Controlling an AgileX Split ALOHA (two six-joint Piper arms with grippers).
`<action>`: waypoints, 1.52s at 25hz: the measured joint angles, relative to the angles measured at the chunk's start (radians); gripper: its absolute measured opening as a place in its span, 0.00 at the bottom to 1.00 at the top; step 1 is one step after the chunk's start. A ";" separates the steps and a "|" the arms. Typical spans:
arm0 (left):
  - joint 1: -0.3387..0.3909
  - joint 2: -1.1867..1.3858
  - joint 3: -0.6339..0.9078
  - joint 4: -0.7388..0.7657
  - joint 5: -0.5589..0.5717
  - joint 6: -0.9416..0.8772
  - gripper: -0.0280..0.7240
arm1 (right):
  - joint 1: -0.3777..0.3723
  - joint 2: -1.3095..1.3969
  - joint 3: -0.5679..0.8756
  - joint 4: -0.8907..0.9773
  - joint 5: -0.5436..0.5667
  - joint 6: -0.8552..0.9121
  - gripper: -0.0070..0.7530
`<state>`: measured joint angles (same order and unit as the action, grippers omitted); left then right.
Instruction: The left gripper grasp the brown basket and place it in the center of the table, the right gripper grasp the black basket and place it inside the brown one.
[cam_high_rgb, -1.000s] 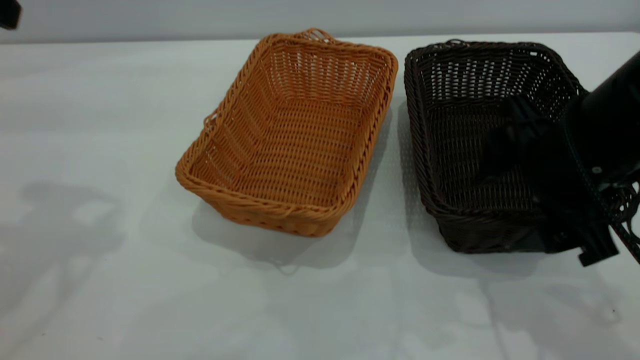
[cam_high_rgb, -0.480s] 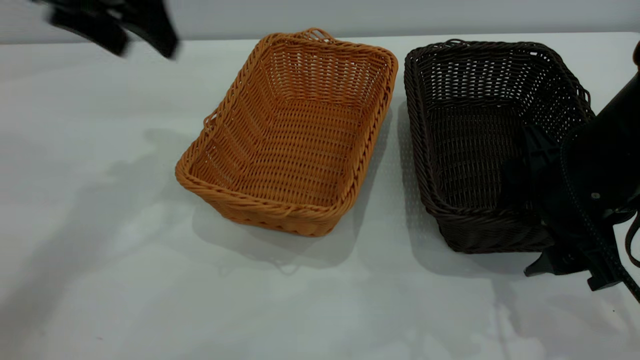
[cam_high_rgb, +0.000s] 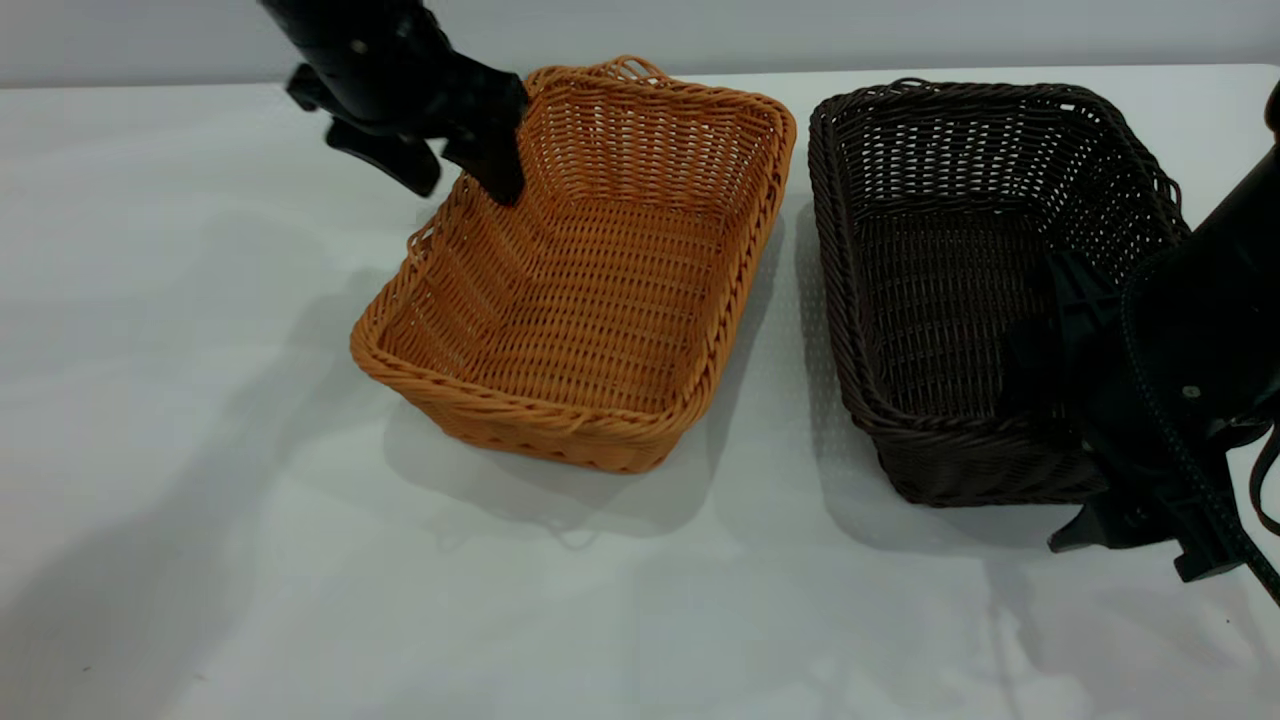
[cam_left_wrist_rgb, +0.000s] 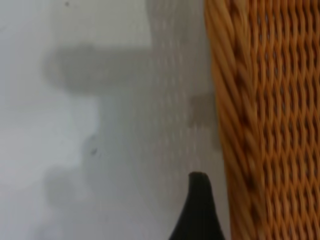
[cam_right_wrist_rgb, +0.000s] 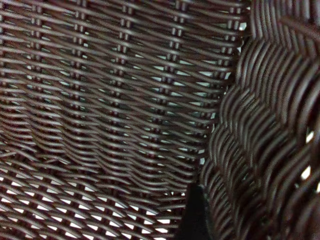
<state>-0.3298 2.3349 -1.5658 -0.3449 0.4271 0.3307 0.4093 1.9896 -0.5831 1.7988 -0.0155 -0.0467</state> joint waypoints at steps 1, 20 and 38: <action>-0.004 0.015 -0.008 0.000 -0.007 -0.001 0.75 | 0.000 0.000 0.000 0.000 -0.001 0.000 0.69; -0.023 0.139 -0.031 -0.001 -0.080 -0.032 0.51 | 0.000 0.052 -0.012 0.000 -0.091 0.029 0.43; -0.016 0.116 -0.031 0.068 -0.064 -0.058 0.15 | -0.049 -0.047 -0.031 -0.094 -0.224 0.014 0.12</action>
<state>-0.3459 2.4509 -1.5967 -0.2768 0.3627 0.2732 0.3600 1.9424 -0.6141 1.7052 -0.2394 -0.0330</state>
